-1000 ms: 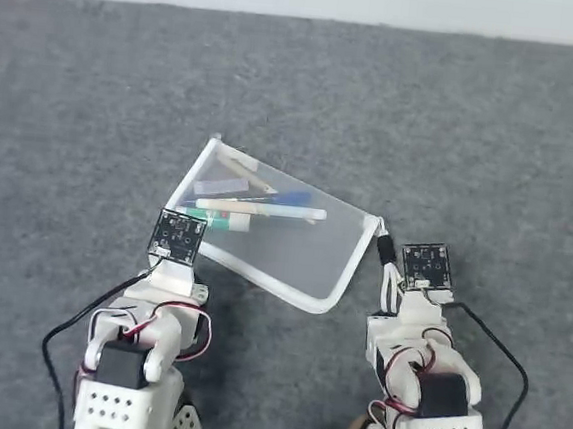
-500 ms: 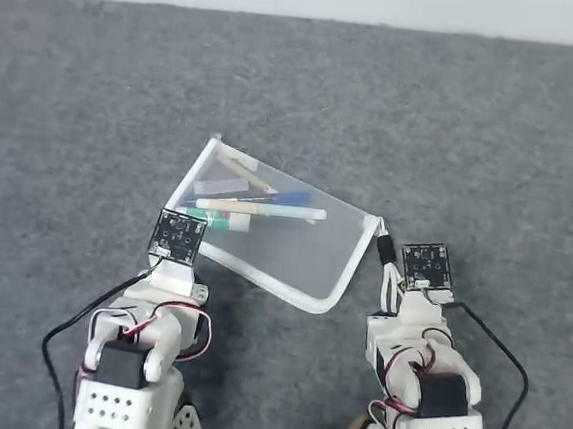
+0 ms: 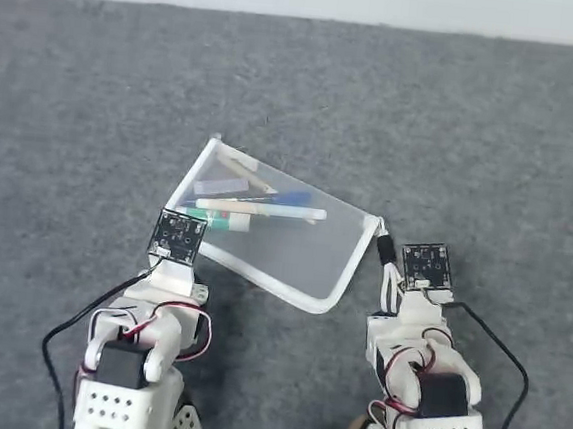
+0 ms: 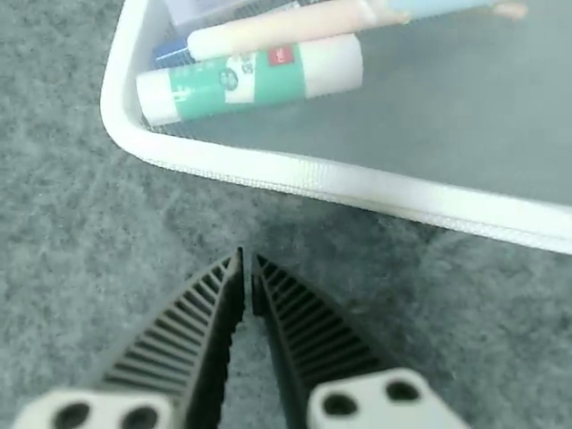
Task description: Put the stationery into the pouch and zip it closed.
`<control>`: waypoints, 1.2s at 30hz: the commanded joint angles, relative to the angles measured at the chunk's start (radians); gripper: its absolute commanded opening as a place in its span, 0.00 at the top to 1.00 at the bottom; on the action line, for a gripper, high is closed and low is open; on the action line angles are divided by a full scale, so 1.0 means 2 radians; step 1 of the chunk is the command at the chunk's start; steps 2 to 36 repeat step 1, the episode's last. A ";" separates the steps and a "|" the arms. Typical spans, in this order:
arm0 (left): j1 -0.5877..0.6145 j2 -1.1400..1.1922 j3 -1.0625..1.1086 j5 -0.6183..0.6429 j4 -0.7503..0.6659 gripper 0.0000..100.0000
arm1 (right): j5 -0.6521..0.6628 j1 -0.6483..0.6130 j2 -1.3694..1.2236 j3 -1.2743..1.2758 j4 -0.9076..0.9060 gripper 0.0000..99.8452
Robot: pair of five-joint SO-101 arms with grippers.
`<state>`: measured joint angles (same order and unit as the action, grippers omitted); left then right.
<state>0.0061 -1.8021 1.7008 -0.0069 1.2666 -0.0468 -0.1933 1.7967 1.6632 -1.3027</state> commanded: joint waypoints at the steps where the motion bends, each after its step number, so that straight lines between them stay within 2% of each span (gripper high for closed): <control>1: 0.002 -0.012 -0.007 -0.003 -0.001 0.99 | -0.004 0.005 0.009 0.011 -0.003 0.99; 36: 0.002 -0.012 -0.007 -0.003 -0.001 0.99 | -0.004 0.005 0.009 0.011 -0.003 0.99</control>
